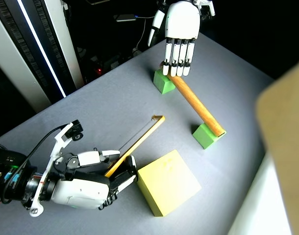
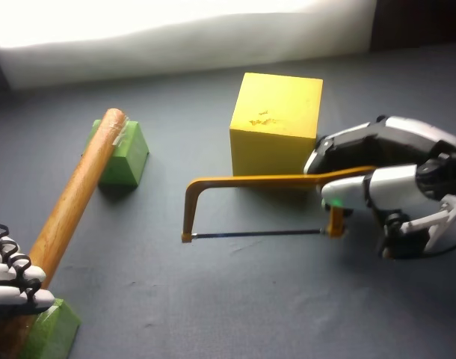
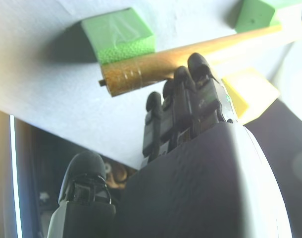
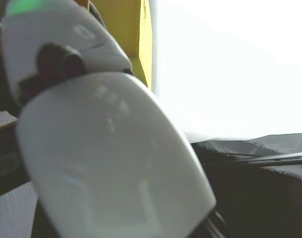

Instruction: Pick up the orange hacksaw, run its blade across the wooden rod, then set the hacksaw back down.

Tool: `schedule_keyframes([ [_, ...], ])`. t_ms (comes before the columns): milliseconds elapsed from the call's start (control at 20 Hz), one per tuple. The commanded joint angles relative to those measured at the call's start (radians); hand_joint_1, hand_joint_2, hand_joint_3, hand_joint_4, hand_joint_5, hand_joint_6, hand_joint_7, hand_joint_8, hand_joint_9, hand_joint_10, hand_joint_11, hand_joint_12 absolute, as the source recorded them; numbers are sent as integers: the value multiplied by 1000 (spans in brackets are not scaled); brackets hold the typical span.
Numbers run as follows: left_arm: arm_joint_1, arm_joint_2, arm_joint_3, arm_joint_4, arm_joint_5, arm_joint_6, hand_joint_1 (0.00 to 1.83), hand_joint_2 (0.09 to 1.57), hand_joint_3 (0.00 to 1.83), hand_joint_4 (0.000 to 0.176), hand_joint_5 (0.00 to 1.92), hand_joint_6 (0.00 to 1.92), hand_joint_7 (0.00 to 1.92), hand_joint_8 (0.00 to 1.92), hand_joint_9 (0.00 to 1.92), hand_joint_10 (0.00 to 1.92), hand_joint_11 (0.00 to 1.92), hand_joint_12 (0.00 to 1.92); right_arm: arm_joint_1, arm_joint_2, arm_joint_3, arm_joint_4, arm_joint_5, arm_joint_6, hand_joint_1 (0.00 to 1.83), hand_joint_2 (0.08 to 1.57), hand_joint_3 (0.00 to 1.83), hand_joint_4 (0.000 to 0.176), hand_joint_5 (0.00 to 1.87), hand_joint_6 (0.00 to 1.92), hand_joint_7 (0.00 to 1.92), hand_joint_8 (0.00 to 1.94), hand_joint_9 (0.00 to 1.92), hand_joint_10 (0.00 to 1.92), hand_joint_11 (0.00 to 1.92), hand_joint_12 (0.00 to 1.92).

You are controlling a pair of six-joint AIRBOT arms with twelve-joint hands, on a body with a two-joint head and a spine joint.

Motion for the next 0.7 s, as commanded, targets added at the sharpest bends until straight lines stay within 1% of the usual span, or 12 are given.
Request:
schedule_keyframes([
  [0, -9, 0, -1, -18, -27, 0, 31, 1293, 0, 0, 162, 3, 170, 4, 131, 5, 0, 365, 10, 21, -13, 21, 172, 7, 1231, 1153, 1, 0, 852, 1037, 986, 1158, 1105, 719, 902, 1202],
  [50, -9, -1, -1, -18, -27, 0, 31, 1292, 0, 0, 159, 1, 171, 4, 132, 4, 0, 368, 11, 33, -25, 21, 196, -4, 1228, 1153, 0, 0, 844, 1058, 993, 1137, 1097, 711, 887, 1202],
  [100, -10, -1, 0, -18, -27, 0, 21, 1296, 0, 0, 147, 3, 166, 3, 126, 2, 0, 339, 14, 58, -50, 21, 220, -19, 1228, 1155, 1, 0, 844, 1052, 984, 1156, 1103, 707, 892, 1190],
  [150, -11, -2, 0, -18, -27, 0, 21, 1296, 0, 0, 147, 3, 166, 3, 126, 2, 0, 339, 16, 64, -56, 21, 226, -26, 1228, 1155, 1, 0, 844, 1052, 984, 1156, 1103, 707, 892, 1190],
  [200, -11, -2, 0, -18, -27, 0, 3, 1301, 1, 0, 148, 2, 166, 1, 123, 1, 0, 318, 21, 82, -69, 21, 239, -49, 1228, 1156, 1, 0, 834, 1068, 988, 1146, 1094, 701, 886, 1186],
  [250, -12, -2, 0, -18, -27, 0, 0, 1305, 2, 0, 151, 2, 179, 4, 135, 3, 0, 334, 30, 102, -85, 21, 240, -76, 1226, 1155, 0, 0, 833, 1089, 999, 1108, 1115, 647, 897, 1160],
  [300, -12, -2, 0, -18, -27, 0, 0, 1305, 2, 0, 151, 2, 179, 4, 135, 3, 0, 334, 46, 126, -99, 21, 239, -123, 1226, 1155, 0, 0, 833, 1089, 999, 1108, 1115, 647, 897, 1160],
  [350, -12, -2, 0, -18, -27, 0, 0, 1308, 2, 0, 148, 0, 173, 1, 129, 1, 0, 302, 58, 141, -106, 21, 235, -147, 1229, 1153, 0, 0, 839, 1070, 998, 1121, 1129, 643, 907, 1157],
  [400, -12, -2, 0, -18, -27, 0, 0, 1304, 0, 0, 152, 2, 166, 0, 126, 0, 0, 317, 78, 157, -114, 21, 224, -178, 1229, 1155, 1, 0, 845, 1051, 983, 1159, 1123, 651, 903, 1155],
  [500, -12, -2, 0, -18, -27, 0, 0, 1305, 0, 0, 144, 0, 158, 0, 121, 0, 0, 314, 118, 177, -116, 21, 199, -264, 1226, 1161, 1, 0, 829, 1075, 977, 1166, 1111, 658, 890, 1162],
  [550, -12, -2, 0, -18, -27, 0, 0, 1298, 0, 0, 151, 2, 175, 4, 137, 4, 0, 370, 148, 187, -116, 21, 171, -308, 1230, 1150, 0, 0, 853, 1049, 999, 1120, 1117, 654, 900, 1150],
  [650, -12, -2, 0, -18, -27, 0, 0, 1298, 0, 0, 158, 4, 184, 6, 145, 7, 0, 380, 193, 197, -116, 21, 147, -381, 1230, 1149, 0, 0, 851, 1053, 1002, 1114, 1118, 654, 901, 1150],
])
